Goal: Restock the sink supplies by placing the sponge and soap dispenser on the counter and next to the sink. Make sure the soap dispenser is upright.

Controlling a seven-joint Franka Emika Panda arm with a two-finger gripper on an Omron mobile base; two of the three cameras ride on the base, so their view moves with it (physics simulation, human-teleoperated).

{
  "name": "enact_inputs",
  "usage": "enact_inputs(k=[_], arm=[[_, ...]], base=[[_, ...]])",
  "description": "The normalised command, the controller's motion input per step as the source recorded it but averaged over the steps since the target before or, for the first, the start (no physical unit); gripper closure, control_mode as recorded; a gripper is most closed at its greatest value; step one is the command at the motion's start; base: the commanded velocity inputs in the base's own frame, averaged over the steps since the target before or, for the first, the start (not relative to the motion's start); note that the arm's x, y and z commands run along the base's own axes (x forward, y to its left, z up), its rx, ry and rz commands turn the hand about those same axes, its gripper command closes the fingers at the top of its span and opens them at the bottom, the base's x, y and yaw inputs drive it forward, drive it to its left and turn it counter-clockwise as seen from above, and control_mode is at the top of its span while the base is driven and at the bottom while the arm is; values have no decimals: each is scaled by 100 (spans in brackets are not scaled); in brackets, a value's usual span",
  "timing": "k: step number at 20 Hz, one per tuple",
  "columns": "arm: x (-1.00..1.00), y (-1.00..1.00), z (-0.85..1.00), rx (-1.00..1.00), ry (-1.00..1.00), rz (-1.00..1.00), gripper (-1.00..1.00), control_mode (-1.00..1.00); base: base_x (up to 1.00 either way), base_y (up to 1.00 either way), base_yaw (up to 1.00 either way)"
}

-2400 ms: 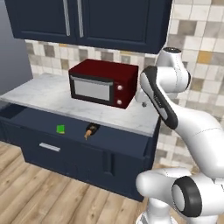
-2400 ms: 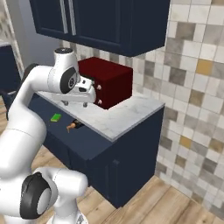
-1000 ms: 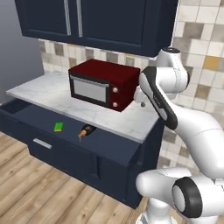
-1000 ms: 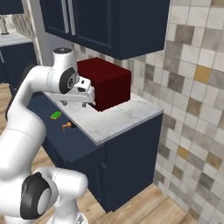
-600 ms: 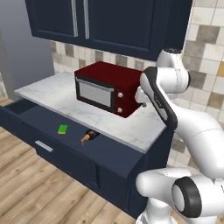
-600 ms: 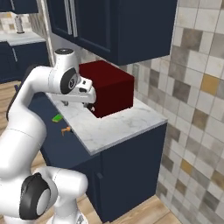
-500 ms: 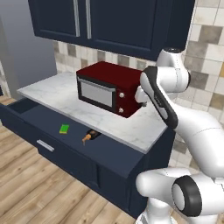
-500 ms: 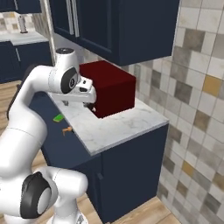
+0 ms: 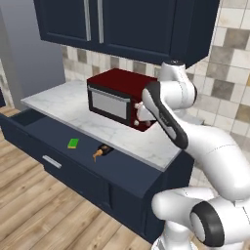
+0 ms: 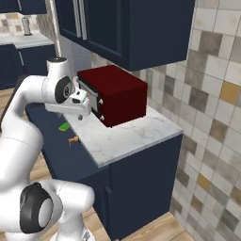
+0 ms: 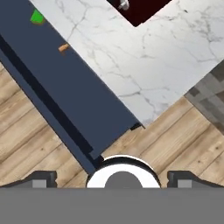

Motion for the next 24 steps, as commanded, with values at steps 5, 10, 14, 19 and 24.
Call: enact_inputs(k=[5,10,14,19,24], arm=[[-1,100,-98,0,2,-32,-100,-100],[16,100,-68,2,6,-31,-100,-100],[37,86,-36,2,13,-21,-100,-100],[14,24,-15,0,11,-7,-100,-100],[46,1,-37,4,4,-1,-100,-100]], base=[[0,0,0],[0,0,0],[0,0,0],[0,0,0],[0,0,0]])
